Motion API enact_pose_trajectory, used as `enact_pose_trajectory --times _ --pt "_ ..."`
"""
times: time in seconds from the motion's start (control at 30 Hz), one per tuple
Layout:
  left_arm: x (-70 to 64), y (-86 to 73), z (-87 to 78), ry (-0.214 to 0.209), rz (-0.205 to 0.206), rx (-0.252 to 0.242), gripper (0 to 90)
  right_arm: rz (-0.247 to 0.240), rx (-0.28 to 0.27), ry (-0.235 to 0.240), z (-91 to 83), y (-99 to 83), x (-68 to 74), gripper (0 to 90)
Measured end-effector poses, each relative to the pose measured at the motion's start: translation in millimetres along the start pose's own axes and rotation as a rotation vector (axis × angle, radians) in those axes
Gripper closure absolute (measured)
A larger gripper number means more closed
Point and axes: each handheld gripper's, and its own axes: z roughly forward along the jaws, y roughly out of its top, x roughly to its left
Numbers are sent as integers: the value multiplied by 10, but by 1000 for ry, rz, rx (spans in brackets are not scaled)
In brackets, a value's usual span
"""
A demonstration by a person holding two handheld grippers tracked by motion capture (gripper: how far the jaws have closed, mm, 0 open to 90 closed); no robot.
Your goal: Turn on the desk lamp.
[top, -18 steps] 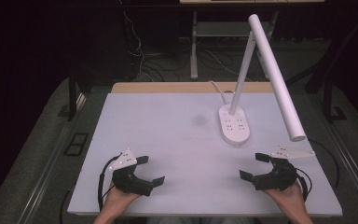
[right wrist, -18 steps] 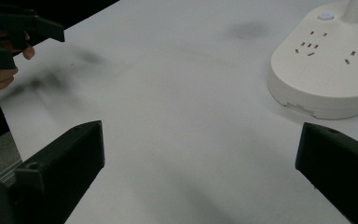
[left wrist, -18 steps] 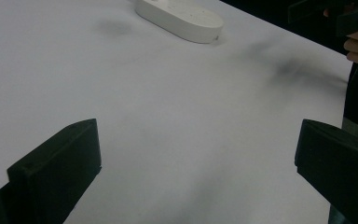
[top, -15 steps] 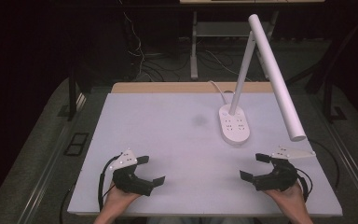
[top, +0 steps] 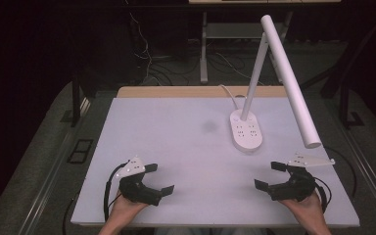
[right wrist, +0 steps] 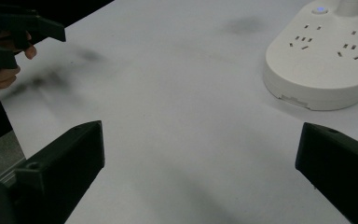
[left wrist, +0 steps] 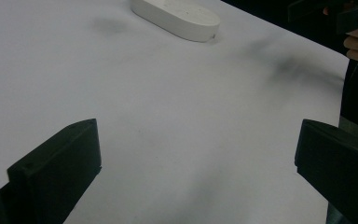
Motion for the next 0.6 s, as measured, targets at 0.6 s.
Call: enact_pose_trajectory --times 0.6 --pt "13 -14 -39 13 -14 -14 0 7 73 19 22 38 -24 9"
